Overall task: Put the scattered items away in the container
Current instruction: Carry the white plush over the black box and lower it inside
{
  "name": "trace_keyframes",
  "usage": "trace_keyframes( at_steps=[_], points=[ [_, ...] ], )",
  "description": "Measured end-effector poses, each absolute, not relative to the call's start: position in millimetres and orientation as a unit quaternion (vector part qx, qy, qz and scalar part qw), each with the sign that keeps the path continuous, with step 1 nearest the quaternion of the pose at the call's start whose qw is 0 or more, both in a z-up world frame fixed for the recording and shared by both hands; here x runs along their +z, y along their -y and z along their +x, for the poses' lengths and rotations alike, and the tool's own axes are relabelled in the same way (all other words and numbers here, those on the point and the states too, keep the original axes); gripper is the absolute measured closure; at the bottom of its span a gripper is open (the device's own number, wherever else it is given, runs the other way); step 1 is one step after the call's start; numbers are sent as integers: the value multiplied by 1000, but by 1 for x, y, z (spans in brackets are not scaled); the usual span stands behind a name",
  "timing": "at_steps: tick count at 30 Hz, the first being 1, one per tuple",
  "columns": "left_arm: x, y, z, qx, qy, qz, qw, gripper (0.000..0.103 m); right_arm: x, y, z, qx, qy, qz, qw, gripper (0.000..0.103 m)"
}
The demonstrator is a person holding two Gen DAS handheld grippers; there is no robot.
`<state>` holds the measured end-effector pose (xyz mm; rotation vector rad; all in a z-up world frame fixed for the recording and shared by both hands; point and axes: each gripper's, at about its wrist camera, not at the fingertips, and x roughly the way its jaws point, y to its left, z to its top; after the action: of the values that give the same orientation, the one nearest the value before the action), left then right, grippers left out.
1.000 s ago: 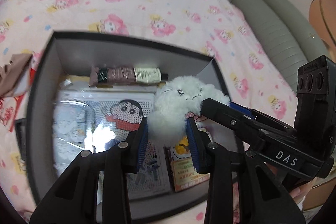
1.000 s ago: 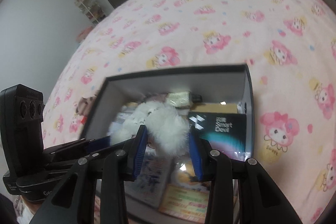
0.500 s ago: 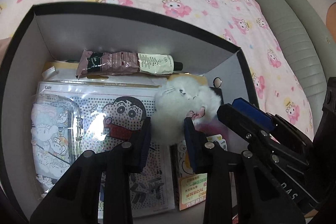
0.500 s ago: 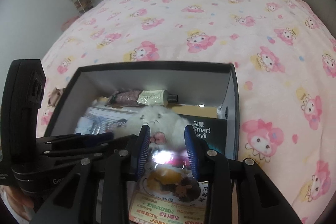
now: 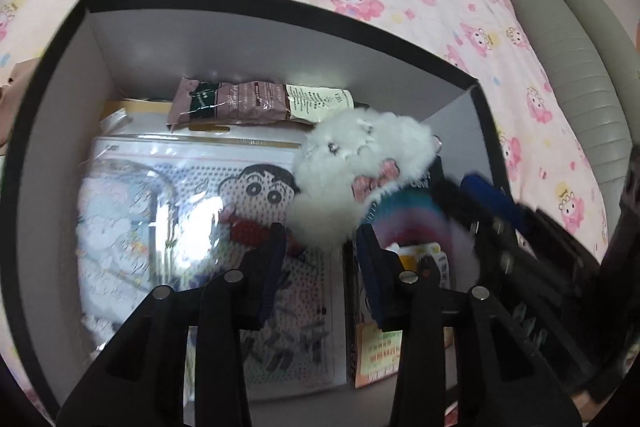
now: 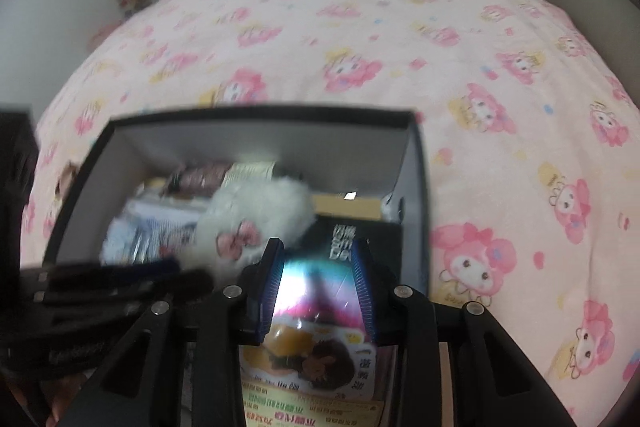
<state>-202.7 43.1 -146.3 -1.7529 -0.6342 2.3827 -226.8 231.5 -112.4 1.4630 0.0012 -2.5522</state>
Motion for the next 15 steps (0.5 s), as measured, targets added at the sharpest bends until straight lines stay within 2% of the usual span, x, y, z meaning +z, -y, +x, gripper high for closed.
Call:
trace_keyframes(
  at_steps=[5,15],
  points=[
    [-137,-50,-202,798,160,-578,58,66,-103,-238,-227,-871,10,482,92,72],
    [-151,-61,-225,779,136,-609,66,64,-101,-249,-232,-875,3,476,89,69]
  ],
)
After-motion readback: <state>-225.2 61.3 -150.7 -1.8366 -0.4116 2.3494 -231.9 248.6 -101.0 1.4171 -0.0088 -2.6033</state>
